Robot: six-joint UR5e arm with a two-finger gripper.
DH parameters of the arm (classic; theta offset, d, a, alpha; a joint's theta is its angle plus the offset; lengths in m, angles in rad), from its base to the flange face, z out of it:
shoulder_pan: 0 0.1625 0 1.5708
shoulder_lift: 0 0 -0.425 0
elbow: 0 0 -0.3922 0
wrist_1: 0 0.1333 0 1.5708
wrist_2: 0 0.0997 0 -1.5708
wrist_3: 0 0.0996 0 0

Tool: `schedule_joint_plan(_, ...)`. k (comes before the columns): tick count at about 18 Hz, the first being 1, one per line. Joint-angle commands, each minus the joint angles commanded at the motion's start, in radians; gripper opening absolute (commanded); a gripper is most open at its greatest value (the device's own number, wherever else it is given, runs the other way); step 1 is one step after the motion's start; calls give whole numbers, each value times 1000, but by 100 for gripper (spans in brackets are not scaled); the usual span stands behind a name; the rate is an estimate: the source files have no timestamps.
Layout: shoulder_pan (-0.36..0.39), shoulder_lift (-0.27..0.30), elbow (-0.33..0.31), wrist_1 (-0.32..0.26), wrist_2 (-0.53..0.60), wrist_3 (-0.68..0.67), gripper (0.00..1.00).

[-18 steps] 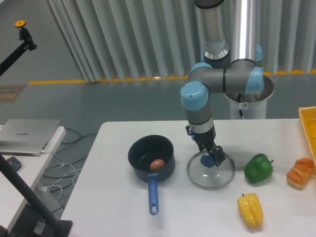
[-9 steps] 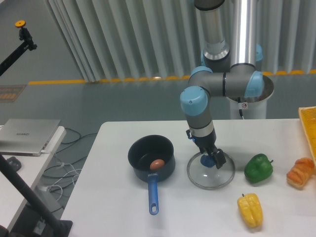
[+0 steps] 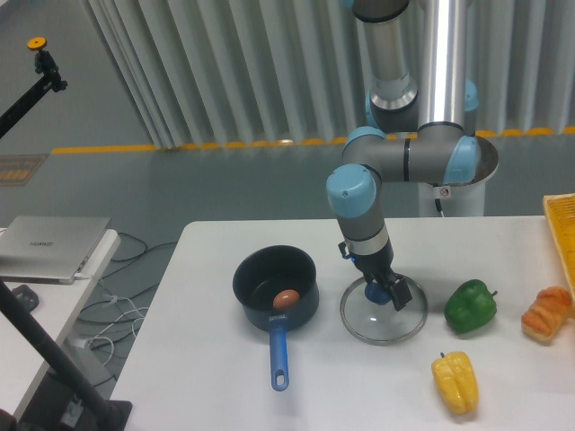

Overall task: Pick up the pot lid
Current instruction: 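Close the gripper on the blue knob of the glass lid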

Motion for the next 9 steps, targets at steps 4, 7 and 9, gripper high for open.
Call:
schedule_joint_plan(4,-14,-15,12,-2,2,-9,100)
schedule_joint_plan(7,-21,-23,22,2,-2,-29,100)
schedule_joint_plan(9,-21,-23,22,2,-2,-26,100)
